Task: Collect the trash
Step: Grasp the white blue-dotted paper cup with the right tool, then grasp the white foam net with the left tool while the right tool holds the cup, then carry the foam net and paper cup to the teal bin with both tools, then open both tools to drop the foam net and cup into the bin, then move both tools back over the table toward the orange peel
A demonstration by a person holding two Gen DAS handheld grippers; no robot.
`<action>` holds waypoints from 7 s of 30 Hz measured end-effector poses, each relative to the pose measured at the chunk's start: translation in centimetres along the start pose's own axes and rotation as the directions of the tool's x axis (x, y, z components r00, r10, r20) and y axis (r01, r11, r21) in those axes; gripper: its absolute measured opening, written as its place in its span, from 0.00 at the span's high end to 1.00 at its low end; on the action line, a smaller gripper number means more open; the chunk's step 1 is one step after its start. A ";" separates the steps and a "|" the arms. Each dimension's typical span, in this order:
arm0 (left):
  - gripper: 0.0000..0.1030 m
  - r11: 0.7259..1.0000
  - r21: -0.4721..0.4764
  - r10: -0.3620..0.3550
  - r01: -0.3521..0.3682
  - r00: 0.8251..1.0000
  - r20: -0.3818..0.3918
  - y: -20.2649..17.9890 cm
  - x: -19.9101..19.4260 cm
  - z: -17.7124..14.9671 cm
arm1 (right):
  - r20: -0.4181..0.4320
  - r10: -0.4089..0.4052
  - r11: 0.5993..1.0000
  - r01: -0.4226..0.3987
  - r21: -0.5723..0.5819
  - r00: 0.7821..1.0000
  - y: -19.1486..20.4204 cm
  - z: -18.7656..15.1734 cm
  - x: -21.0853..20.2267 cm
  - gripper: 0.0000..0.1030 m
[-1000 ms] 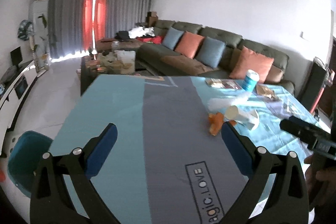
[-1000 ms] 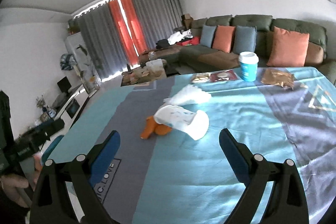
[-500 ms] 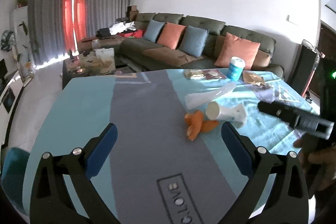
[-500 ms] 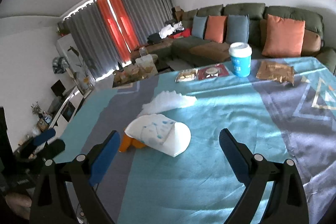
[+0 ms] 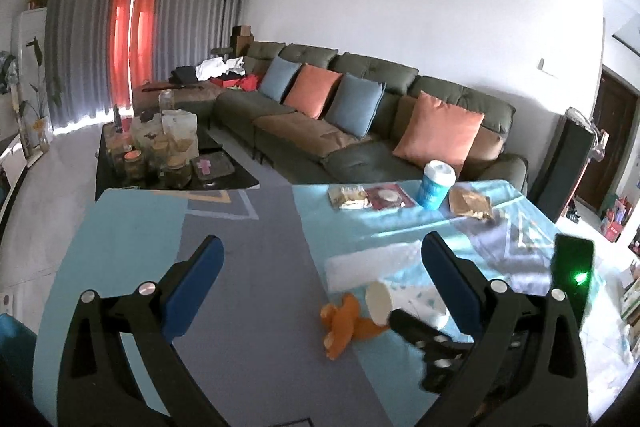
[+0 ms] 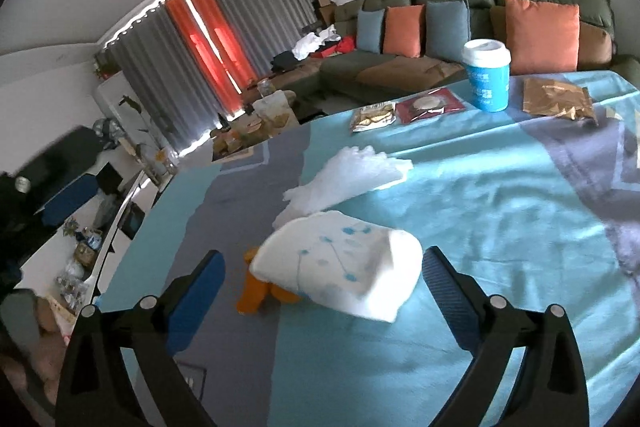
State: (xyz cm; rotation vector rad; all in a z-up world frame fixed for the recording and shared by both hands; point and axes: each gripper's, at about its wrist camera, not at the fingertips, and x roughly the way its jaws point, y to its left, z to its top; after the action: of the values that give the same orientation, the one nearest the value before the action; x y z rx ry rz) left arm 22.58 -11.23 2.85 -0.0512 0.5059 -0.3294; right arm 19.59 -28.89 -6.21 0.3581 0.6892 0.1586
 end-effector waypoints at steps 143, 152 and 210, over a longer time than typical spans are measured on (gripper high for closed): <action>0.78 0.722 -0.362 0.626 -0.590 0.780 -0.024 33.8 -36.3 -12.8 | -0.206 0.464 0.663 -0.492 -0.565 0.862 37.1 -6.4 -1.9 0.25; 0.78 0.677 -0.348 0.619 -0.648 0.758 -0.206 39.2 -30.7 -17.4 | -0.448 0.416 0.621 -0.607 -0.496 0.791 43.1 -9.6 5.5 0.25; 0.05 0.739 -0.287 0.619 -0.610 0.782 -0.068 30.4 -25.3 -9.0 | -0.188 0.338 0.818 -0.387 -0.425 0.922 32.5 -3.7 5.1 0.07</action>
State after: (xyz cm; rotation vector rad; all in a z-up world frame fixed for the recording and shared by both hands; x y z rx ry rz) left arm 6.47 25.99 2.88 -0.1747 0.5080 0.4094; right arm 20.25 3.57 0.22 0.0210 0.6578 0.7000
